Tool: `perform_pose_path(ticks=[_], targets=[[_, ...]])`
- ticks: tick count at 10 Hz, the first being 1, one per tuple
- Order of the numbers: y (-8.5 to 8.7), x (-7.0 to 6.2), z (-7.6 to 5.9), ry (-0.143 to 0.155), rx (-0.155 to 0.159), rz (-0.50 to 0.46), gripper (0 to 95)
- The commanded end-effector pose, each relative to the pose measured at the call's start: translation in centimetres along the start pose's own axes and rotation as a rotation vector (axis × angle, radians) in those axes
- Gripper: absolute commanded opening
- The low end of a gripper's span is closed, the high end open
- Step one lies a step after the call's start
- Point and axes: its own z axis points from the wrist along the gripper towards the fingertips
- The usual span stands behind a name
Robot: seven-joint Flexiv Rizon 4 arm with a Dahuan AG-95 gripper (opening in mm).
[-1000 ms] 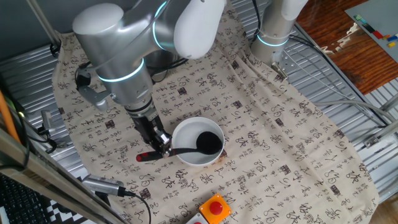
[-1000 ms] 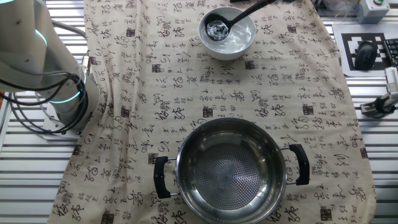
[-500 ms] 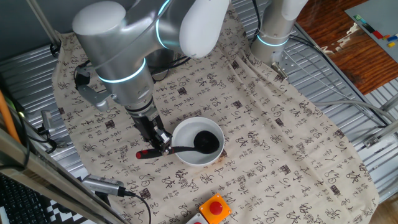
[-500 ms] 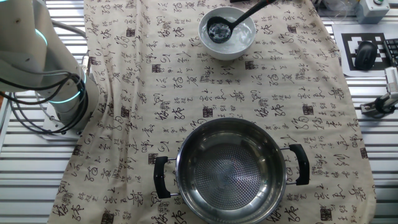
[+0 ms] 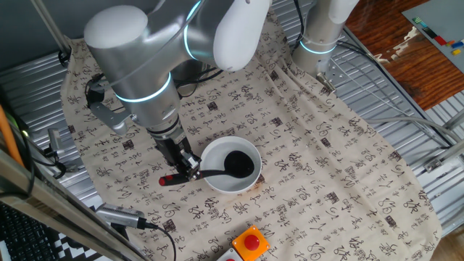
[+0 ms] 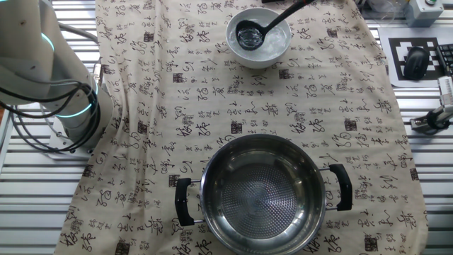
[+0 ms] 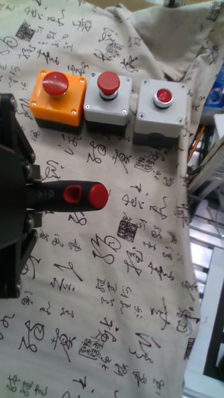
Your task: Scoop water with a large spoon from one bowl to another
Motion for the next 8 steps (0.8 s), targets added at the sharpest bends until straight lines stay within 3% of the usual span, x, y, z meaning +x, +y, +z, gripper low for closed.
perform_pose_path(ticks=[1,8], targets=[[-0.02,0.07,-0.05,0.005,0.005,0.0,0.0],[0.36,0.54,-0.72,0.028,0.029,0.001,0.0]])
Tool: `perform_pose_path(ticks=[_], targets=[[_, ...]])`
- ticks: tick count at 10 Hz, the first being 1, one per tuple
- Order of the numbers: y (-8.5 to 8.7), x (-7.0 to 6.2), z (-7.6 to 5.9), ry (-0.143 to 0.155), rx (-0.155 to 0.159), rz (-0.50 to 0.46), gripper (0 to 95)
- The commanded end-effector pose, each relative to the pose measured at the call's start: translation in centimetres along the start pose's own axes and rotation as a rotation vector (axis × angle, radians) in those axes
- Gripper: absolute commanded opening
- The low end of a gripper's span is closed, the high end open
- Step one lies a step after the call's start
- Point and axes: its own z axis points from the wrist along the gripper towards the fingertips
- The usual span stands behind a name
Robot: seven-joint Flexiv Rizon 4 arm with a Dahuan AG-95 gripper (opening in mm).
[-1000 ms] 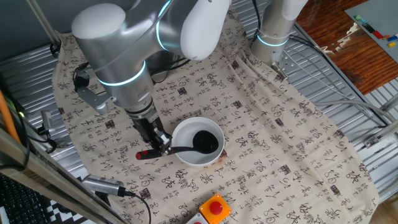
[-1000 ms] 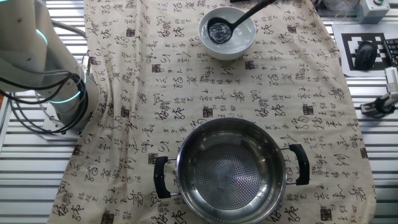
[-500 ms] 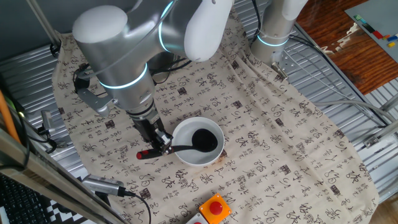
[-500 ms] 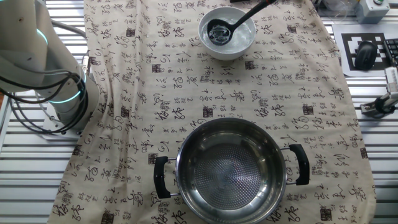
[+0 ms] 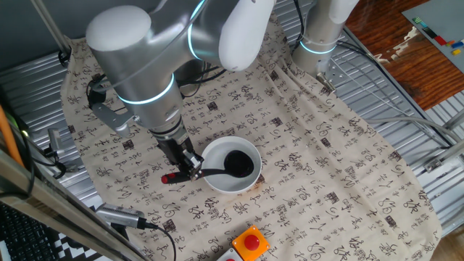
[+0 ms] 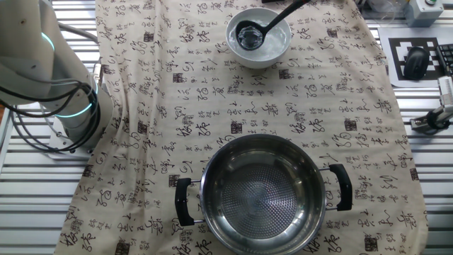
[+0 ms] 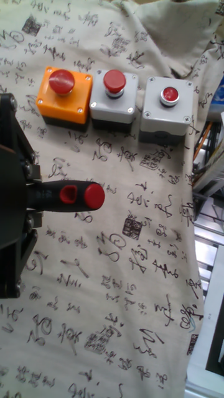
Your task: Scoop water with a large spoon from one bowl to another
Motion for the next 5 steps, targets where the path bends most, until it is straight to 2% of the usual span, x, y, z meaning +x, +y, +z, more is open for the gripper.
perform_pose_path(ticks=[1,5], targets=[[-0.09,0.11,-0.19,0.008,0.003,-0.002,0.0],[-0.04,0.11,-0.6,0.022,0.004,0.002,0.0]])
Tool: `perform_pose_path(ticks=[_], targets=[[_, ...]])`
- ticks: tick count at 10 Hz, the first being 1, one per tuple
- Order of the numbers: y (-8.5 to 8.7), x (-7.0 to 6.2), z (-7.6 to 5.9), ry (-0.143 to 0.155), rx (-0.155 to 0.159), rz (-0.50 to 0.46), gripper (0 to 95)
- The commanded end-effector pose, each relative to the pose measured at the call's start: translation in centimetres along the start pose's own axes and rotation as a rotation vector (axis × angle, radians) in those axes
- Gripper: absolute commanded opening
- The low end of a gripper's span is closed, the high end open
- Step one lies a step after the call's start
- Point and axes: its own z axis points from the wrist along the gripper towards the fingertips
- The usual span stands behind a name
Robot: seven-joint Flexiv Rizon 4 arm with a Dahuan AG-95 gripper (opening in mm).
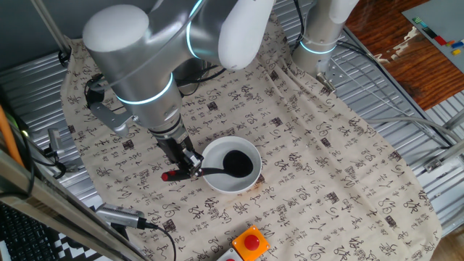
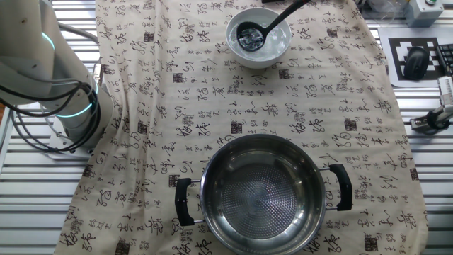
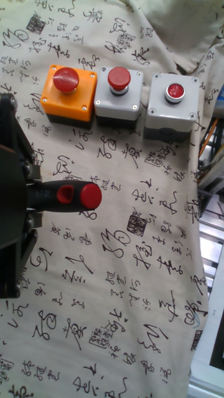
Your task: Scoop water with a large spoon from one bowl to another
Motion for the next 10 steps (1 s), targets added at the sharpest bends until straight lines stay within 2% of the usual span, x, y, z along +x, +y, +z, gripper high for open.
perform_pose_path(ticks=[1,4,10], targets=[[0.09,-0.11,-0.21,0.011,0.002,0.003,0.0],[0.13,0.04,-0.4,0.025,0.011,0.004,0.0],[0.13,0.13,-0.5,0.037,0.01,0.004,0.0]])
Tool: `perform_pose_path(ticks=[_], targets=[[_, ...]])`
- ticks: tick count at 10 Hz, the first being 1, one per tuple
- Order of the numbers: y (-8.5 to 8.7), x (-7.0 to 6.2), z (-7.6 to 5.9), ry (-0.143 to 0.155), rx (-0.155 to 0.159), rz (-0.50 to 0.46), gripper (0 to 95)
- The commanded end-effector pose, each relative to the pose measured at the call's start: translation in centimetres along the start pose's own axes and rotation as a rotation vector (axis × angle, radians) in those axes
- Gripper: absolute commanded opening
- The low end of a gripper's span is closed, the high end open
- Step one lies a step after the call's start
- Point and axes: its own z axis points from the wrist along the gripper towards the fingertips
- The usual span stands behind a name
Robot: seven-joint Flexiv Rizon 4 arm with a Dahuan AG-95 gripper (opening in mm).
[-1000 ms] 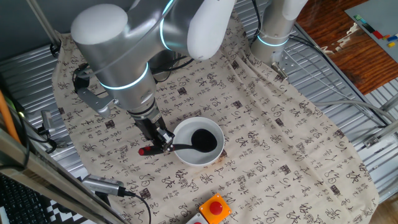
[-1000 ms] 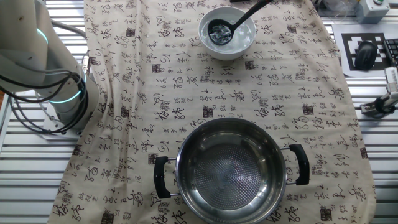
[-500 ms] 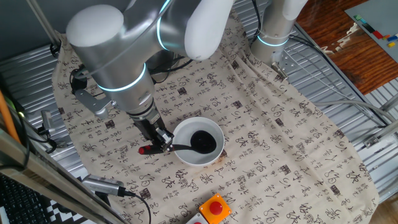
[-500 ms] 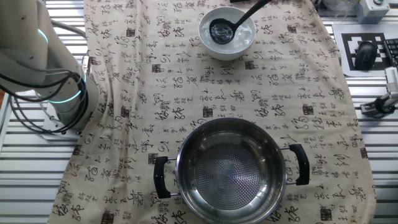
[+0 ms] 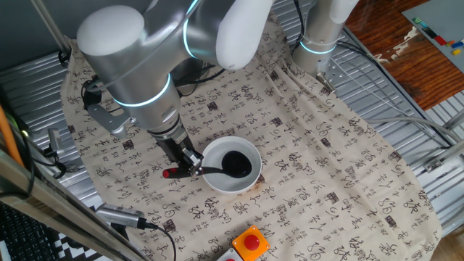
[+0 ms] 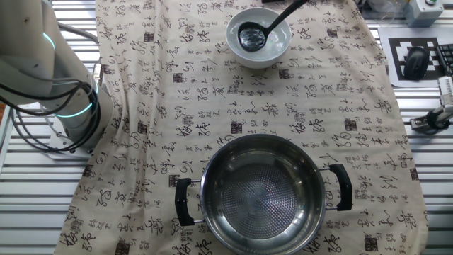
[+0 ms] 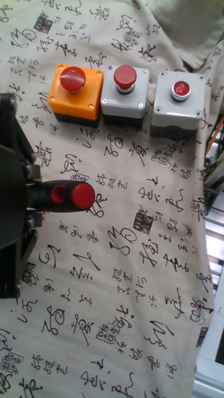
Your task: Scoop water with a large spoon from one bowl to another
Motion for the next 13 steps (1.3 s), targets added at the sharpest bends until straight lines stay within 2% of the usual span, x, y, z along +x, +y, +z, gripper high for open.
perform_pose_path(ticks=[1,6,13], targets=[[0.1,-0.1,-0.1,0.011,-0.001,0.004,0.0],[0.3,0.0,-0.4,0.03,0.001,0.013,0.0],[0.3,0.8,-1.3,0.053,-0.006,0.018,0.0]])
